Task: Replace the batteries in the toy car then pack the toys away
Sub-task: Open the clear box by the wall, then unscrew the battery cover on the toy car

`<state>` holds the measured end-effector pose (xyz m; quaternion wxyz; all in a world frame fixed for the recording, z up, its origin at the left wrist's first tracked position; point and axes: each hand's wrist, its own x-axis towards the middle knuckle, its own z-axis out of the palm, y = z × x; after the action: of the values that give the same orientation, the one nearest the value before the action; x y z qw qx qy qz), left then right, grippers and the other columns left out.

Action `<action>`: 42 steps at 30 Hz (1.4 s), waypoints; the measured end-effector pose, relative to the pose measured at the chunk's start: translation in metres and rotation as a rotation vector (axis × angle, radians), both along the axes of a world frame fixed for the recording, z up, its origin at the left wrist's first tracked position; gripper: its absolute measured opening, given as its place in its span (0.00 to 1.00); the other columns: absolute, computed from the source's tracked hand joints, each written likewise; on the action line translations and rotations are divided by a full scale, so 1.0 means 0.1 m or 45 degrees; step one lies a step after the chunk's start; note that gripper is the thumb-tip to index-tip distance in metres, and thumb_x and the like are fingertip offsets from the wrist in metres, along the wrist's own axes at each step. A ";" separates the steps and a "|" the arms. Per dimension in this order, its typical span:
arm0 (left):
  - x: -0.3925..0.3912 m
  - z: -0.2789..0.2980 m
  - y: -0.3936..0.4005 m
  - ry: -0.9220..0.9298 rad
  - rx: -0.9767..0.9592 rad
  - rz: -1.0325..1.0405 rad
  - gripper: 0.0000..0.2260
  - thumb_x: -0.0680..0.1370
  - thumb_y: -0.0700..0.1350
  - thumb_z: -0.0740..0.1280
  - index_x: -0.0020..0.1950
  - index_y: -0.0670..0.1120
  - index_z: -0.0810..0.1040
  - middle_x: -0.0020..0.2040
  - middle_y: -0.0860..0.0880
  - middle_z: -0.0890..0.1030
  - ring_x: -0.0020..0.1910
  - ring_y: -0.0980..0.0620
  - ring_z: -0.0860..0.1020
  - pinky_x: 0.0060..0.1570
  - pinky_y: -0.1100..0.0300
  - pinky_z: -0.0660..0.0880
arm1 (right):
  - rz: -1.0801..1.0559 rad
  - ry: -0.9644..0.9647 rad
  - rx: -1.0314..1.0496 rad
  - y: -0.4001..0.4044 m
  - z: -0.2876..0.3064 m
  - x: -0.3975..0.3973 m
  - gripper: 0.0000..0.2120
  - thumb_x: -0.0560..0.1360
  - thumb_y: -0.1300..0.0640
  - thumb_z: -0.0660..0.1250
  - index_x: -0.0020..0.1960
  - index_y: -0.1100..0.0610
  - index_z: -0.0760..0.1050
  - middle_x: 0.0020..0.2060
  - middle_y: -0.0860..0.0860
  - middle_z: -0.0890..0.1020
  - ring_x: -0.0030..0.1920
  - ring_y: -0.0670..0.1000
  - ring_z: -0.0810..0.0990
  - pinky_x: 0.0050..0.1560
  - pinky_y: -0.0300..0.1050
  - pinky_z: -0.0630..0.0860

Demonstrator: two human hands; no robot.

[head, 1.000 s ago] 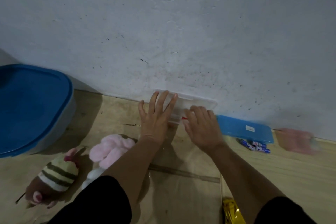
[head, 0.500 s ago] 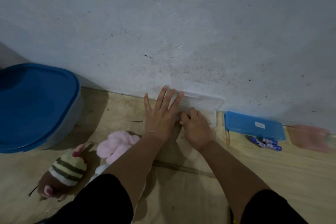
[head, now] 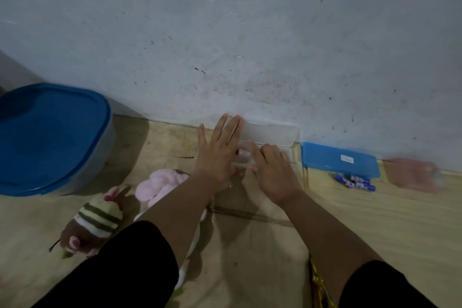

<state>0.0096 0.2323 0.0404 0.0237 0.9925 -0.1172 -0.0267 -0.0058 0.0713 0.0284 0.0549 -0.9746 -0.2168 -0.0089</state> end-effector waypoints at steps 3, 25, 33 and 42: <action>-0.06 0.06 -0.02 0.019 0.010 -0.012 0.54 0.69 0.65 0.68 0.75 0.50 0.31 0.77 0.51 0.32 0.75 0.48 0.32 0.69 0.34 0.39 | -0.120 -0.155 0.083 -0.17 0.16 -0.04 0.28 0.73 0.61 0.69 0.71 0.59 0.64 0.48 0.57 0.77 0.45 0.55 0.76 0.42 0.47 0.76; -2.32 0.33 -2.01 0.268 -0.160 -0.012 0.56 0.62 0.73 0.66 0.77 0.54 0.36 0.77 0.51 0.34 0.76 0.47 0.34 0.69 0.33 0.42 | -0.621 0.137 0.280 -2.16 0.07 -2.33 0.25 0.80 0.57 0.55 0.76 0.56 0.53 0.58 0.58 0.75 0.59 0.60 0.71 0.58 0.52 0.69; -2.49 0.08 -2.09 0.416 -0.102 0.136 0.52 0.64 0.74 0.63 0.77 0.57 0.39 0.77 0.49 0.36 0.76 0.44 0.37 0.70 0.34 0.50 | -0.602 0.201 0.349 -2.18 -0.33 -2.47 0.24 0.80 0.58 0.55 0.75 0.57 0.55 0.62 0.60 0.72 0.62 0.62 0.68 0.61 0.52 0.66; -2.60 0.00 -2.07 0.319 -0.168 0.189 0.44 0.66 0.73 0.63 0.75 0.63 0.46 0.76 0.49 0.48 0.73 0.43 0.53 0.65 0.41 0.63 | -0.474 -0.174 0.005 -2.18 -0.28 -2.51 0.28 0.65 0.48 0.75 0.63 0.54 0.75 0.42 0.57 0.78 0.41 0.58 0.78 0.36 0.48 0.75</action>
<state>-0.2504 0.0252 0.0406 0.1052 0.9836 -0.0413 -0.1405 -0.2563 -0.1462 0.0007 0.0395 -0.9949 -0.0359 -0.0853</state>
